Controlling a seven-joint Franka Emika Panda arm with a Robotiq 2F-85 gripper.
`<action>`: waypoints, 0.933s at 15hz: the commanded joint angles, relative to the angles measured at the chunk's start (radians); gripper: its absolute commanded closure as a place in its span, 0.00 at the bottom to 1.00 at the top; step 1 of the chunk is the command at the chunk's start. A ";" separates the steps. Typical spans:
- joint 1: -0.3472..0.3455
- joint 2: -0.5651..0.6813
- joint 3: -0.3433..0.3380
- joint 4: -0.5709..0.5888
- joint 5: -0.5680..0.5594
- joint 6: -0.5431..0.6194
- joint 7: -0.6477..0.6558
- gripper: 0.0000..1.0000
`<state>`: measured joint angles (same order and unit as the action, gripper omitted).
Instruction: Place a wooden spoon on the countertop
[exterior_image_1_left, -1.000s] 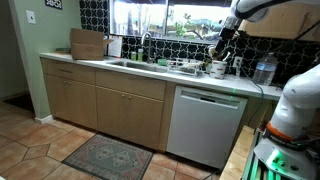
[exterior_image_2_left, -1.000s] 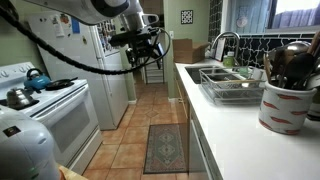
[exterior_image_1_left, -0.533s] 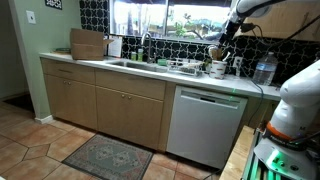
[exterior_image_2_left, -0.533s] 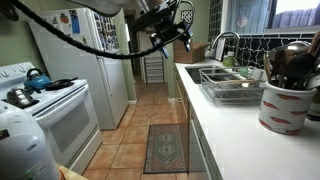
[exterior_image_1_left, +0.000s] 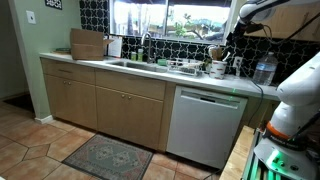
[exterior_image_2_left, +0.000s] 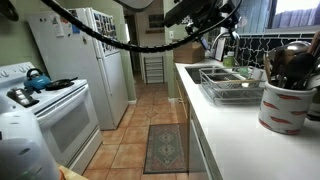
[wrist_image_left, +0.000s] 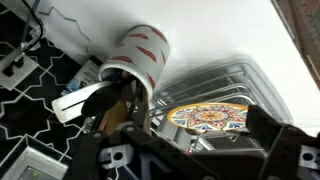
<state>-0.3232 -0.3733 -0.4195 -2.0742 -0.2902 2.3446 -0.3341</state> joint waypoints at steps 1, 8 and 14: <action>-0.009 0.026 -0.007 0.024 0.015 0.010 -0.006 0.00; -0.010 0.059 -0.015 0.060 0.025 0.013 -0.007 0.00; 0.022 0.205 -0.049 0.159 0.149 0.044 -0.088 0.00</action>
<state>-0.3195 -0.2573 -0.4442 -1.9784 -0.2156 2.3677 -0.3582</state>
